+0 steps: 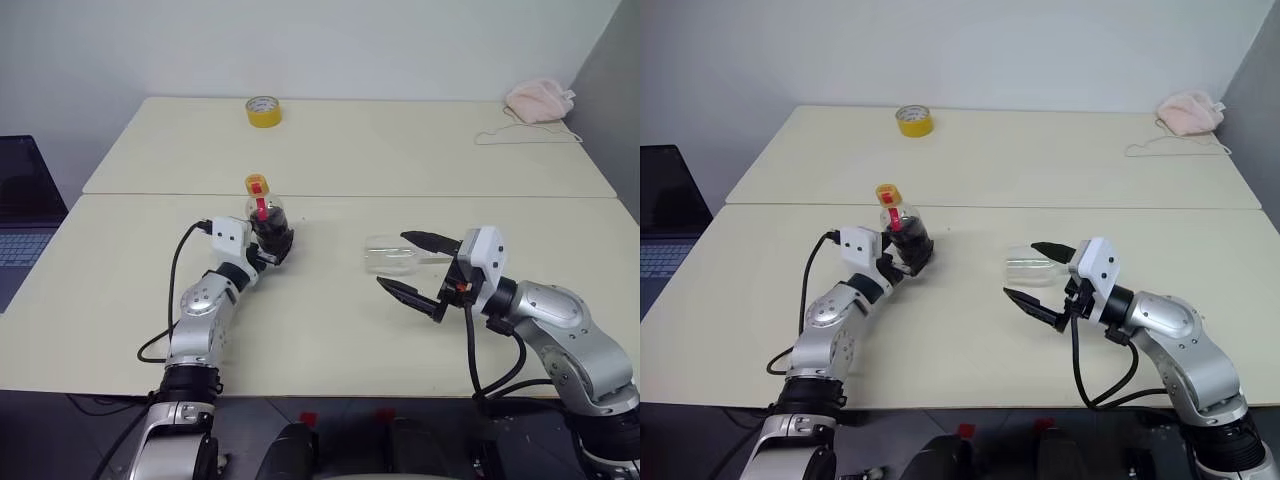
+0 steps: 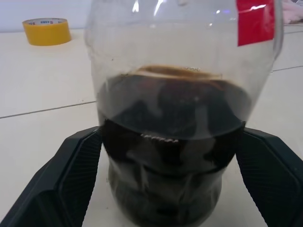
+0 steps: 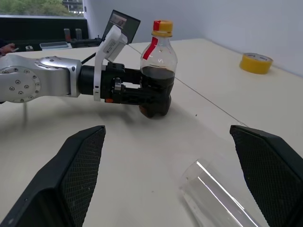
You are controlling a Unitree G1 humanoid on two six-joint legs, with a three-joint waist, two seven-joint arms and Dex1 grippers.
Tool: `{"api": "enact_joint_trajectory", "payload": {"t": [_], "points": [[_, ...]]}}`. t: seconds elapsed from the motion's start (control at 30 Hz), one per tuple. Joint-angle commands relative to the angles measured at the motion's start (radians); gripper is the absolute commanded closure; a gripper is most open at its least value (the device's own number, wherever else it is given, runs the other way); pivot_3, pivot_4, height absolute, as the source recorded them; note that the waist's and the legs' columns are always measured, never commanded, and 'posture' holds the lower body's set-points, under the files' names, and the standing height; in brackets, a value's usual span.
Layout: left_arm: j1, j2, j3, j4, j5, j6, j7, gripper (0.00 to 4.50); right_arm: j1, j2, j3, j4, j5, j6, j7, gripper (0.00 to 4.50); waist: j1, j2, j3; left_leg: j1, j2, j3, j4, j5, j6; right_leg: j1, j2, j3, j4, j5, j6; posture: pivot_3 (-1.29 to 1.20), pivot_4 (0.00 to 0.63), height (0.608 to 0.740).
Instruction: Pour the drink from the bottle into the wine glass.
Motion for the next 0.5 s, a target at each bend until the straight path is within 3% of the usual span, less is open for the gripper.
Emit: {"api": "enact_joint_trajectory", "payload": {"t": [0.03, 0.37, 0.5], "points": [[-0.044, -0.004, 0.001, 0.034, 0.010, -0.046, -0.004, 0.02, -0.018, 0.001, -0.003, -0.022, -0.001, 0.002, 0.006, 0.00, 0.000, 0.000, 0.000, 0.000, 0.000, 0.000, 0.000, 0.000, 0.000, 0.000, 0.000, 0.000, 0.000, 0.000, 0.000, 0.00, 0.150, 0.740], [-0.080, -0.014, 0.006, 0.091, -0.004, -0.080, -0.019, 0.02, -0.022, 0.003, 0.005, -0.017, -0.009, -0.001, 0.002, 0.00, 0.000, 0.000, 0.000, 0.000, 0.000, 0.000, 0.000, 0.000, 0.000, 0.000, 0.000, 0.000, 0.000, 0.000, 0.000, 0.00, 0.150, 0.740], [-0.071, -0.020, 0.011, 0.078, -0.016, -0.076, -0.032, 0.91, -0.024, 0.005, 0.006, -0.016, -0.012, -0.003, 0.001, 0.00, 0.000, 0.000, 0.000, 0.000, 0.000, 0.000, 0.000, 0.000, 0.000, 0.000, 0.000, 0.000, 0.000, 0.000, 0.000, 0.00, 0.150, 0.740]]}}
